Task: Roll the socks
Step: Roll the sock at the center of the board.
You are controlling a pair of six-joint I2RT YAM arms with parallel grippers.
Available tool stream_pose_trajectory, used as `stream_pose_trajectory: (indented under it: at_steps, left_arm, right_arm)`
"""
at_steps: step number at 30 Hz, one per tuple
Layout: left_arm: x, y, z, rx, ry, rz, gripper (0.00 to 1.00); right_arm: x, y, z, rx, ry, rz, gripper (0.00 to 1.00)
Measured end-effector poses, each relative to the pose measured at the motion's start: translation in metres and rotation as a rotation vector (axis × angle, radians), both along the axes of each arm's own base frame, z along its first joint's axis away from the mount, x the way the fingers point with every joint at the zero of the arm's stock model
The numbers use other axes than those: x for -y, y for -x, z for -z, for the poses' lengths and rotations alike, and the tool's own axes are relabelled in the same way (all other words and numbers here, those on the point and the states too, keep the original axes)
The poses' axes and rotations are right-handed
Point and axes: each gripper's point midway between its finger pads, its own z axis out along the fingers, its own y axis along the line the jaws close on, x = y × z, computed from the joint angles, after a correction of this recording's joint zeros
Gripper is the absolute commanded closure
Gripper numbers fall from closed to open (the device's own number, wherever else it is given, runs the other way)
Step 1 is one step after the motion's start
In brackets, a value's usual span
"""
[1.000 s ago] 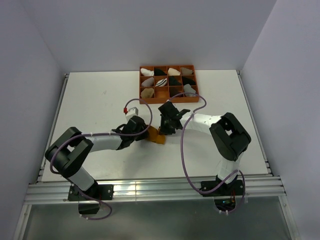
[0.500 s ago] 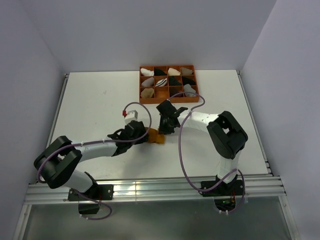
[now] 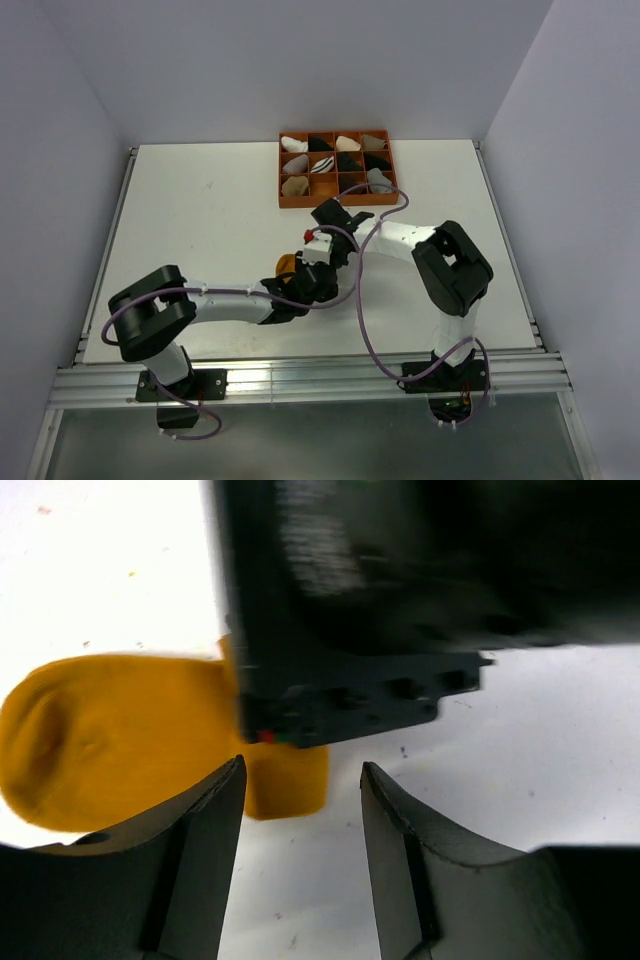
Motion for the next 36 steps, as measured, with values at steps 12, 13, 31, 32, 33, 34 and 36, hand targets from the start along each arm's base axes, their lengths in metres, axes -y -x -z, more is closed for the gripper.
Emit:
stream_pose_trajectory:
  at_steps: [12,13,31,32,33,34,36]
  left_arm:
    - [0.014,-0.020,0.009,0.063,-0.076,-0.147,0.48]
    - [0.015,-0.020,0.009,0.062,-0.074,-0.154,0.49]
    - [0.002,0.012,0.027,0.022,-0.152,-0.106,0.48]
    - [0.002,0.012,0.027,0.023,-0.151,-0.107,0.48]
    - [0.002,0.012,0.026,0.025,-0.149,-0.107,0.48]
    - [0.002,0.012,0.026,0.026,-0.151,-0.107,0.48]
    - [0.001,0.011,0.025,0.033,-0.159,-0.107,0.48]
  right_arm:
    - [0.005,-0.004,0.001,-0.058,-0.048,0.032,1.00]
    - [0.006,-0.004,0.001,-0.060,-0.050,0.033,1.00]
    - [-0.004,-0.002,-0.001,-0.058,-0.039,0.008,1.00]
    - [-0.004,-0.002,0.000,-0.059,-0.039,0.008,1.00]
    - [-0.004,-0.002,0.000,-0.059,-0.039,0.008,1.00]
    - [-0.004,-0.003,0.000,-0.059,-0.040,0.007,1.00]
    - [-0.005,-0.002,0.000,-0.060,-0.040,0.007,1.00]
